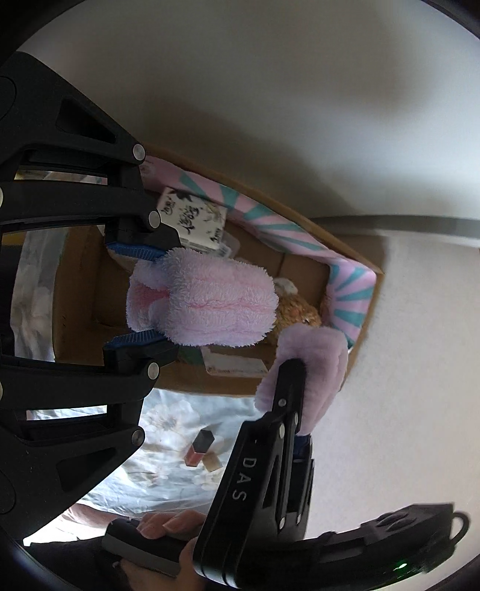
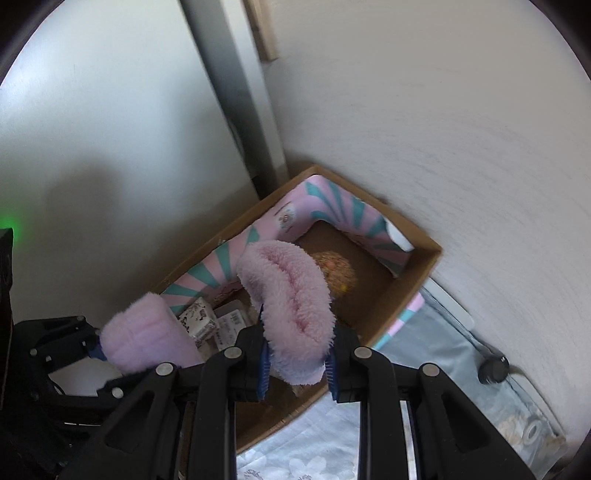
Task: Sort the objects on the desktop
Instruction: 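Carry both pink socks into the cardboard box and release them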
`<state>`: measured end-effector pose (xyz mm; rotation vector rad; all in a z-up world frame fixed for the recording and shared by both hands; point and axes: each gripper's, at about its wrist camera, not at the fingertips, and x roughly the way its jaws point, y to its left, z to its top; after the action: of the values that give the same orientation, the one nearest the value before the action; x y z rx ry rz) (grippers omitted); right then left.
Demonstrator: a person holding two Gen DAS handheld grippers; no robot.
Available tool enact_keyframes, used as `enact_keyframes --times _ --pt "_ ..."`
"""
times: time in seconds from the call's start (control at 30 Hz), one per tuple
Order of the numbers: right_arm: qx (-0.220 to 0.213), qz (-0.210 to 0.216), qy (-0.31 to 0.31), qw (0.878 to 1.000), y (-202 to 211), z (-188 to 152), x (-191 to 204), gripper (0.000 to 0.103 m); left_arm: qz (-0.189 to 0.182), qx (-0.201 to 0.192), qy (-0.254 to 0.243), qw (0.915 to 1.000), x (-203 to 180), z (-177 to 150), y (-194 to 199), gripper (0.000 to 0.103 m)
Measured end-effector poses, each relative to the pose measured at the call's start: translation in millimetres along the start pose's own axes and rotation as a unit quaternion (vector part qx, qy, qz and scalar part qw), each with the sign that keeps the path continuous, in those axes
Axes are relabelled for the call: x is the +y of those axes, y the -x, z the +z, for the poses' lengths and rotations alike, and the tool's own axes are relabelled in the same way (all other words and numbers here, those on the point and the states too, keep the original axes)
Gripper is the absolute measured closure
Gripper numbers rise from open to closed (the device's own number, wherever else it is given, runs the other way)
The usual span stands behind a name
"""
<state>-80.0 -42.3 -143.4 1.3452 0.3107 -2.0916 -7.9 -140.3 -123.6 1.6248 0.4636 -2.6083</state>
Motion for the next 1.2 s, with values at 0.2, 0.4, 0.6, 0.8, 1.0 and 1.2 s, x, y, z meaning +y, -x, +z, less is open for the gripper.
enact_keyframes --times 0.2,0.4,0.6,0.8,1.0,1.2 --pt "0.016 0.0 0.009 1.0 -10.9 7.1 7.0 0.081 -0.01 0.006 0.01 0.9999 6.0 -5.9 -5.0 0.074" --pt "0.022 0.0 0.009 1.0 -14.0 5.0 5.2 0.081 -0.019 0.007 0.009 0.9997 6.2 -4.3 -6.0 0.074" --pt "0.023 -0.003 0.007 1.0 -11.6 3.8 3.1 0.081 -0.019 0.008 0.005 0.9998 7.5 -3.6 -11.1 0.074" --pt "0.014 -0.007 0.01 1.0 -4.2 3.6 4.4 0.08 -0.016 0.009 0.003 0.9998 8.2 -0.8 -11.1 0.074" --pt "0.015 -0.009 0.001 1.0 -0.2 3.8 1.2 0.079 -0.021 0.011 -0.002 0.9997 5.3 0.2 -9.7 0.072" --pt "-0.013 -0.008 -0.031 0.999 9.1 3.6 -8.3 0.022 0.017 0.004 -0.006 0.9998 -0.1 1.2 -10.2 0.0"
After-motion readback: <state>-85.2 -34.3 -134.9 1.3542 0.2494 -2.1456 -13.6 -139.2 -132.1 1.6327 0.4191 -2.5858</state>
